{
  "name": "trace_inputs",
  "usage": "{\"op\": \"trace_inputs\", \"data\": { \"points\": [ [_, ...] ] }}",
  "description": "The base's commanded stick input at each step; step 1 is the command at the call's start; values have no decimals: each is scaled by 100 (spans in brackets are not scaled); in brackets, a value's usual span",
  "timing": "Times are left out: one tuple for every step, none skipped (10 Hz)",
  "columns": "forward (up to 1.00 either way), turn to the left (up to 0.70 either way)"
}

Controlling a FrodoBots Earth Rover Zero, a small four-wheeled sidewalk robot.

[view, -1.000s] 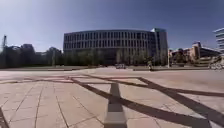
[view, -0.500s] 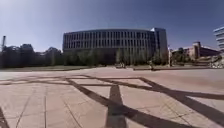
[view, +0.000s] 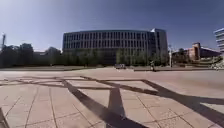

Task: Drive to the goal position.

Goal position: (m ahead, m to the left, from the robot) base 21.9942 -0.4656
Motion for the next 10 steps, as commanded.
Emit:
{"op": "trace_inputs", "data": {
  "points": [
    [70,0],
    [70,0],
    [70,0],
    [70,0],
    [70,0],
    [70,0],
    [70,0],
    [70,0],
    [70,0],
    [70,0]
  ]
}}
